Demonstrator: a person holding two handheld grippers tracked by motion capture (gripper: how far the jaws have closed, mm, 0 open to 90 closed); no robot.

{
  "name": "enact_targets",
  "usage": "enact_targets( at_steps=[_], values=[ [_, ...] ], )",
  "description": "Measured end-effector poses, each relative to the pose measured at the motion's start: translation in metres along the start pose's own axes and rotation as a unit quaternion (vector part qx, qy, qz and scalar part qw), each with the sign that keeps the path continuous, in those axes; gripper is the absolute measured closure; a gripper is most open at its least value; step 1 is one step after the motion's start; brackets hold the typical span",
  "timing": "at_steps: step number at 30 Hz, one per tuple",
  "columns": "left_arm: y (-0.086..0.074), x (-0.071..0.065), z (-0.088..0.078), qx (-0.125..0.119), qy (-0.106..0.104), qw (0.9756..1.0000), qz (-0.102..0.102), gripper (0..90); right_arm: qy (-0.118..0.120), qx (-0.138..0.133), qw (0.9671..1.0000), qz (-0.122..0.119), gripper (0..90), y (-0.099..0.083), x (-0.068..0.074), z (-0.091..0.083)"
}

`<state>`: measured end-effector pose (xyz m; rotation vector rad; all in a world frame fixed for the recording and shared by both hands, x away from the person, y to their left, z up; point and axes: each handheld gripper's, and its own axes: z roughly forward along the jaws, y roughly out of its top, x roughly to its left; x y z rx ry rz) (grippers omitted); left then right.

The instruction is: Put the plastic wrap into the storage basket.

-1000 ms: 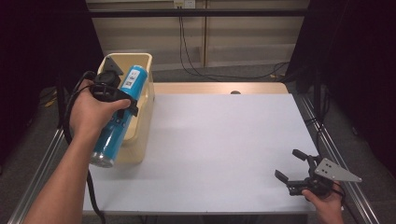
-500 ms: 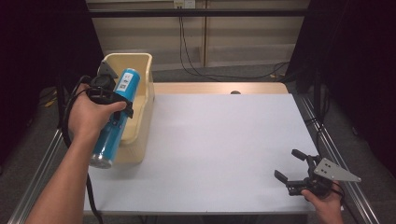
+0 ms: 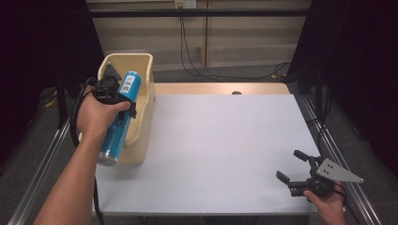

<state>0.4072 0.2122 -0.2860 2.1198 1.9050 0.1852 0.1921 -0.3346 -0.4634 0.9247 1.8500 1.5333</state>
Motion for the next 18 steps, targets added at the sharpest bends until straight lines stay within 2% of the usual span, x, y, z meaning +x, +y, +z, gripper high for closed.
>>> enact_targets(
  at_steps=[1, 3, 18],
  values=[
    [0.0008, 0.001, 0.0011, 0.001, 0.002, 1.0, 0.005, 32.1, 0.001, -0.001, 1.0, 0.0, 0.0, 0.0001, 0.0002, 0.0002],
    [0.0014, 0.0013, 0.0039, 0.001, -0.001, 1.0, -0.005, 32.1, 0.0, -0.001, 1.0, 0.001, 0.0, 0.0003, 0.0009, 0.0006],
    [0.0054, 0.008, 0.0103, 0.013, 0.003, 0.9998, -0.017, 32.0, 0.002, 0.001, 1.0, -0.001, 0.0, -0.0002, 0.0003, 0.0013]
  ],
)
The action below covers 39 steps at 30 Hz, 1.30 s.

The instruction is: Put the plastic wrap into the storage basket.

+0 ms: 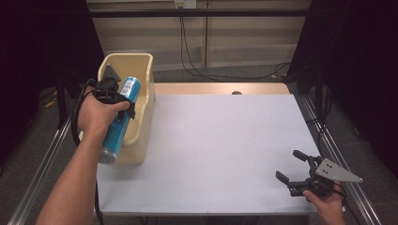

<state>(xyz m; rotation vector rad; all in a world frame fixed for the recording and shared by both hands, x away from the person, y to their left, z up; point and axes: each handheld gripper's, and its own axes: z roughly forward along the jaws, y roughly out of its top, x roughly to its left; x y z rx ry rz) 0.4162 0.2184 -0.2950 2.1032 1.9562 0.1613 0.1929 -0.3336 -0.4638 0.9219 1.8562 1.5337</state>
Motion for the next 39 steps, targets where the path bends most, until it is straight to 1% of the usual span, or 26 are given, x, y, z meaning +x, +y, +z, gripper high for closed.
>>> enact_targets(
  at_steps=[1, 2, 3, 4, 7, 11, 16, 18, 21, 23, 24, 25, 26, 27, 28, 29, 30, 31, 32, 33, 34, 36, 37, 38, 39],
  values=[
    [0.0, 0.001, 0.0, 0.001, -0.002, 1.0, -0.001, 32.0, 0.001, 0.0, 1.0, 0.0, 0.0, 0.0, 0.0, 0.0],
    [0.0, 0.001, 0.001, 0.0, -0.004, 1.0, -0.007, 31.9, 0.001, 0.001, 1.0, -0.001, 0.0, 0.0, 0.0, 0.0],
    [0.001, 0.002, 0.001, 0.0, -0.004, 1.0, -0.006, 31.9, 0.001, 0.001, 1.0, -0.001, 0.0, 0.0, 0.0, 0.0],
    [0.001, 0.002, 0.001, 0.0, -0.003, 1.0, -0.009, 32.0, 0.001, 0.001, 1.0, 0.0, 0.0, 0.0, 0.0, 0.0],
    [0.001, 0.004, 0.002, 0.004, -0.004, 1.0, -0.007, 31.9, 0.002, 0.001, 1.0, -0.001, 0.0, 0.0, 0.0, 0.0],
    [0.002, 0.005, 0.004, 0.007, 0.0, 0.9999, -0.016, 31.9, 0.002, 0.001, 1.0, -0.001, 0.0, 0.0, 0.0, 0.0],
    [0.002, 0.005, 0.004, 0.008, 0.005, 0.9999, -0.011, 31.9, 0.001, 0.0, 1.0, 0.001, 0.0, 0.0, 0.0, 0.0],
    [0.002, 0.005, 0.004, 0.009, 0.005, 0.9998, -0.017, 31.8, 0.002, 0.001, 1.0, 0.0, 0.0, 0.0, 0.0, 0.0],
    [0.003, 0.005, 0.003, 0.008, 0.009, 0.9998, -0.017, 31.7, 0.002, 0.0, 1.0, 0.0, 0.0, 0.0, 0.0, 0.0],
    [0.004, 0.006, 0.002, 0.009, 0.013, 0.9998, -0.011, 31.5, 0.003, 0.001, 1.0, 0.0, 0.0, 0.0, 0.0, 0.0],
    [0.004, 0.006, 0.001, 0.009, 0.01, 0.9998, -0.017, 31.2, 0.002, 0.001, 1.0, 0.001, 0.0, 0.0, 0.0, 0.0],
    [0.004, 0.007, 0.001, 0.009, 0.008, 0.9998, -0.017, 31.0, 0.002, 0.001, 1.0, 0.0, 0.0, 0.0, 0.0, 0.0],
    [0.005, 0.008, -0.003, 0.001, 0.005, 0.9999, -0.016, 30.5, 0.003, 0.001, 1.0, 0.0, 0.0, 0.0, 0.0, 0.0],
    [0.006, 0.008, -0.01, -0.023, -0.002, 0.9996, -0.019, 30.6, 0.003, 0.001, 1.0, -0.001, 0.0, 0.0, 0.0, 0.0],
    [0.008, 0.007, -0.018, -0.031, -0.011, 0.9993, -0.019, 31.2, 0.003, 0.001, 1.0, -0.001, 0.0, 0.0, 0.0, 0.0],
    [0.009, 0.006, -0.026, -0.037, -0.013, 0.9991, -0.019, 31.0, 0.003, 0.001, 1.0, -0.001, 0.0, 0.0, 0.0, 0.0],
    [0.01, 0.004, -0.033, -0.033, -0.003, 0.9994, -0.011, 28.2, 0.003, 0.002, 1.0, 0.0, 0.0, 0.0, 0.0, 0.001],
    [0.01, 0.003, -0.037, -0.029, -0.001, 0.9996, -0.005, 27.8, 0.004, 0.003, 1.0, -0.001, 0.0, 0.0, 0.0, 0.001],
    [0.01, 0.0, -0.04, -0.029, -0.007, 0.9995, -0.005, 26.5, 0.004, 0.002, 1.0, -0.002, 0.0, 0.0, 0.001, 0.001],
    [0.009, 0.0, -0.041, -0.032, -0.009, 0.9994, -0.001, 25.2, 0.005, 0.001, 1.0, -0.002, 0.0, 0.001, 0.001, 0.001],
    [0.008, -0.002, -0.041, -0.036, -0.01, 0.9993, -0.002, 24.7, 0.005, -0.001, 1.0, -0.001, 0.0, 0.001, 0.002, 0.001],
    [0.007, -0.005, -0.041, -0.03, -0.018, 0.9993, 0.007, 23.4, 0.006, 0.002, 1.0, -0.002, 0.0, 0.001, 0.002, 0.001],
    [0.005, -0.008, -0.04, -0.035, -0.024, 0.9991, 0.005, 22.6, 0.005, 0.002, 1.0, -0.002, 0.0, 0.001, 0.001, 0.0],
    [0.005, -0.009, -0.041, -0.032, -0.025, 0.9991, 0.012, 22.6, 0.004, -0.001, 1.0, -0.004, 0.0, 0.001, 0.001, 0.0],
    [0.004, -0.01, -0.041, -0.032, -0.028, 0.999, 0.014, 22.5, 0.005, 0.0, 1.0, -0.004, 0.0, 0.001, 0.001, 0.0]
  ],
)
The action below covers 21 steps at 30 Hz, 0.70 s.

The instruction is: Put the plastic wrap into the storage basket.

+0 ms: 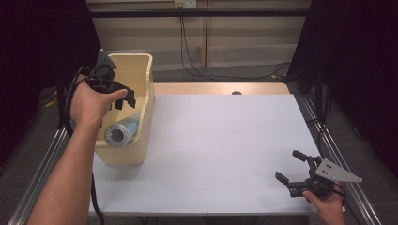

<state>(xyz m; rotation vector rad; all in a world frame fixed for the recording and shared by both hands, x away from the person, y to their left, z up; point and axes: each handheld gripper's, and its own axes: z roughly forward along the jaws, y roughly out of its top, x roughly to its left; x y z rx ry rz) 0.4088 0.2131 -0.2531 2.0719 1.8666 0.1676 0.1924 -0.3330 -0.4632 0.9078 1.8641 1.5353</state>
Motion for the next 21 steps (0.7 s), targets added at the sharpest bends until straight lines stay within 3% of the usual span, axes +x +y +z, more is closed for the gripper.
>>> enact_targets(
  at_steps=[21],
  values=[
    [-0.011, -0.04, 0.004, 0.011, -0.046, 0.9975, 0.052, 18.7, 0.003, 0.002, 1.0, 0.0, 0.0, 0.0, 0.001, 0.002]
  ],
)
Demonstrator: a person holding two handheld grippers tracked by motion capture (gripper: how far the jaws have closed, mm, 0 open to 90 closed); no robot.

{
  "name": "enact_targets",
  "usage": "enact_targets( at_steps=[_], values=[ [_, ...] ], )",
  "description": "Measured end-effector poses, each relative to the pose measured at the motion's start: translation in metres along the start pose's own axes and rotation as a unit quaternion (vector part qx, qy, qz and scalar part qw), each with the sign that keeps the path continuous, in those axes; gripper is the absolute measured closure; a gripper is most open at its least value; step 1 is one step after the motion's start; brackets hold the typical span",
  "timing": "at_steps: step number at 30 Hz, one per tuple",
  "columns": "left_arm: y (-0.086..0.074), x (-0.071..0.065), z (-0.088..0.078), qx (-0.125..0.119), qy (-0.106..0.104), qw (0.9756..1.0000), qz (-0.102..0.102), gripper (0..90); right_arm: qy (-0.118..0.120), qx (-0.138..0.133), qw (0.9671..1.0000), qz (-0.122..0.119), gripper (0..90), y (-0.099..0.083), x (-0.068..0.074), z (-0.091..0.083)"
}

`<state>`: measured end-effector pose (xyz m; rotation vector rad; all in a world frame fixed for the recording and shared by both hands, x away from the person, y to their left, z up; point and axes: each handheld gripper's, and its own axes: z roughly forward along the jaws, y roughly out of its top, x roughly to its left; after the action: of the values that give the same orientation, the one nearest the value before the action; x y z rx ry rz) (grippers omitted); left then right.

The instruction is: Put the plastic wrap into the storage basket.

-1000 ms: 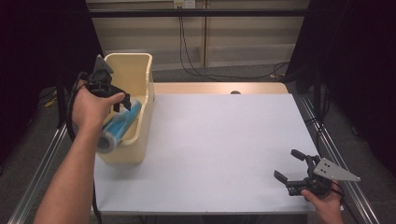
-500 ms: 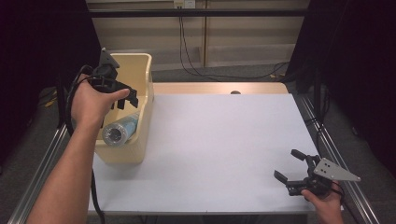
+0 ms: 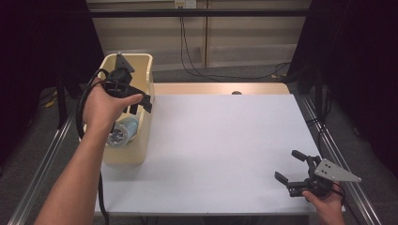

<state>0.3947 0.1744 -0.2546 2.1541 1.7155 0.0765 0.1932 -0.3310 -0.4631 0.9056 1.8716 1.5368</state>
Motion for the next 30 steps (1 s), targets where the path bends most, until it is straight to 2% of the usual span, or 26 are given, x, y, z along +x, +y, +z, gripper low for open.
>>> enact_targets(
  at_steps=[2, 12, 16, 23, 30],
  values=[
    [-0.001, -0.005, 0.002, 0.006, -0.003, 0.9999, 0.01, 18.7, -0.001, -0.003, 1.0, -0.002, 0.0, 0.001, 0.0, 0.0],
    [-0.003, -0.025, 0.011, 0.007, -0.025, 0.9991, 0.034, 18.5, -0.001, -0.002, 1.0, 0.0, 0.0, 0.001, 0.001, -0.001],
    [-0.005, -0.033, 0.016, 0.009, -0.028, 0.9985, 0.045, 18.0, 0.0, -0.002, 1.0, -0.001, 0.0, 0.001, 0.001, -0.001],
    [-0.009, -0.045, 0.027, 0.013, -0.041, 0.9973, 0.06, 17.9, 0.0, -0.002, 1.0, -0.002, 0.0, 0.001, 0.001, -0.001],
    [-0.013, -0.057, 0.041, 0.026, -0.049, 0.9954, 0.078, 17.8, 0.001, -0.002, 1.0, -0.003, 0.0, 0.001, 0.001, -0.001]
  ],
)
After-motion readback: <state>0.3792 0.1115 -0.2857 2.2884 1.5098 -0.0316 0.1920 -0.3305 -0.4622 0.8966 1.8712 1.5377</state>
